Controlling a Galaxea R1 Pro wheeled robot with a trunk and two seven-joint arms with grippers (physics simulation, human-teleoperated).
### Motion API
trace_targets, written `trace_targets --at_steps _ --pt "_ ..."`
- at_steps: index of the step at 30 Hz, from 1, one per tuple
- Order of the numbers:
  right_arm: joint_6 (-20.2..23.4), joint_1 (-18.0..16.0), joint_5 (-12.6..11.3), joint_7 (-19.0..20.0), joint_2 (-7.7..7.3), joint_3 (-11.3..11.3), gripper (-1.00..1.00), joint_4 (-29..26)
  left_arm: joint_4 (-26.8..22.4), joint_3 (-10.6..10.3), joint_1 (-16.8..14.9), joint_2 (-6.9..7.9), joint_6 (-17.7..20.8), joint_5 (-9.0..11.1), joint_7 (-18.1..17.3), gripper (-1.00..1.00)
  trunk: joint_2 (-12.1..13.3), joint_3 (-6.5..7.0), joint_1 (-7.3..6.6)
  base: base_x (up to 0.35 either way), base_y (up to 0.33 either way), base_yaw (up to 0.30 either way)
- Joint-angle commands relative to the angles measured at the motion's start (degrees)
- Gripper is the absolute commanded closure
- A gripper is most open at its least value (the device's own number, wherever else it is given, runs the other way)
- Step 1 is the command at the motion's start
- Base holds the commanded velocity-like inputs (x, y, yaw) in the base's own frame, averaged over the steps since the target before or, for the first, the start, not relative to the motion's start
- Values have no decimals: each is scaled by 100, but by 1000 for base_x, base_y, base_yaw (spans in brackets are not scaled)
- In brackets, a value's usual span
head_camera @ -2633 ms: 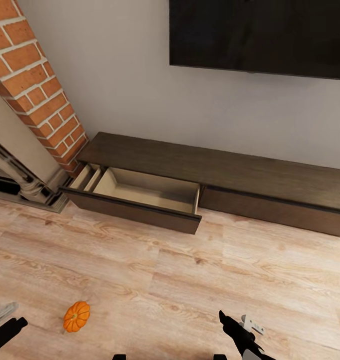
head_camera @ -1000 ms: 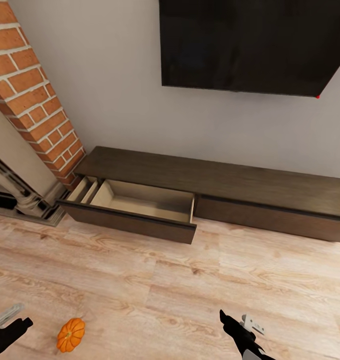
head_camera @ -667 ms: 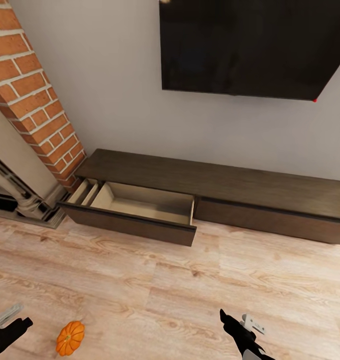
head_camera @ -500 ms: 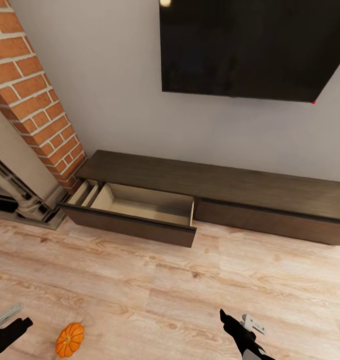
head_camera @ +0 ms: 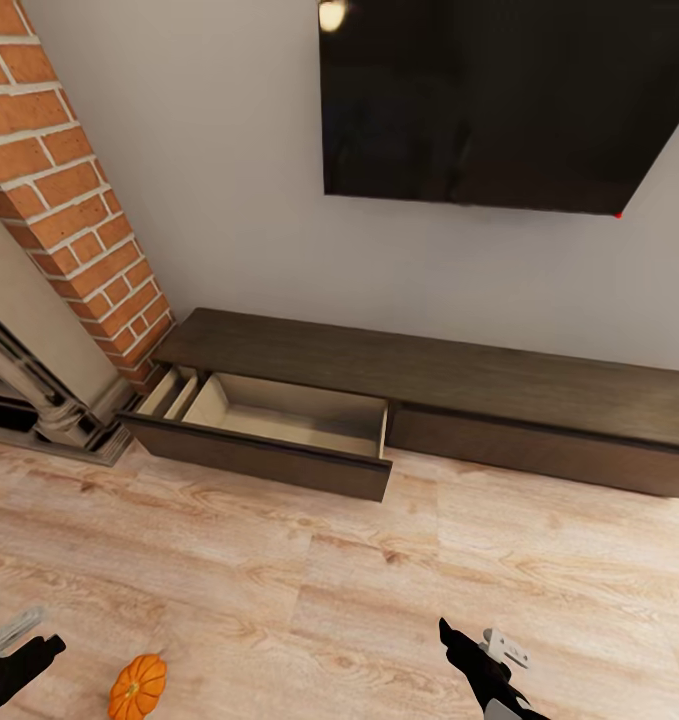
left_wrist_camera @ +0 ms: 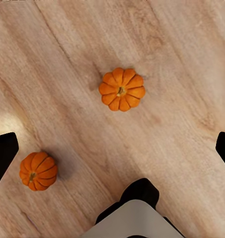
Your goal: Place each of the two pumpkins and all three candles from the living room inside a cabinet in the living room (use any cabinet), then make sure every cabinet is closed, and position the cauldron so it is next to a table in the living room.
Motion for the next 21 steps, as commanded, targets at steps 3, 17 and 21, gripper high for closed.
trace_targets --at_steps 3,17,21 --pt "-13 -4 -61 38 0 33 -100 9 -9 -21 -3 7 -6 57 50 -100 -3 24 0 0 0 0" --pt "-13 -4 -60 38 0 37 -100 9 -9 -26 -3 7 -6 57 54 -100 -3 156 0 0 0 0" --pt "-13 -4 -60 38 0 36 -100 9 -9 -29 -3 7 -6 57 54 -100 -3 194 0 0 0 0"
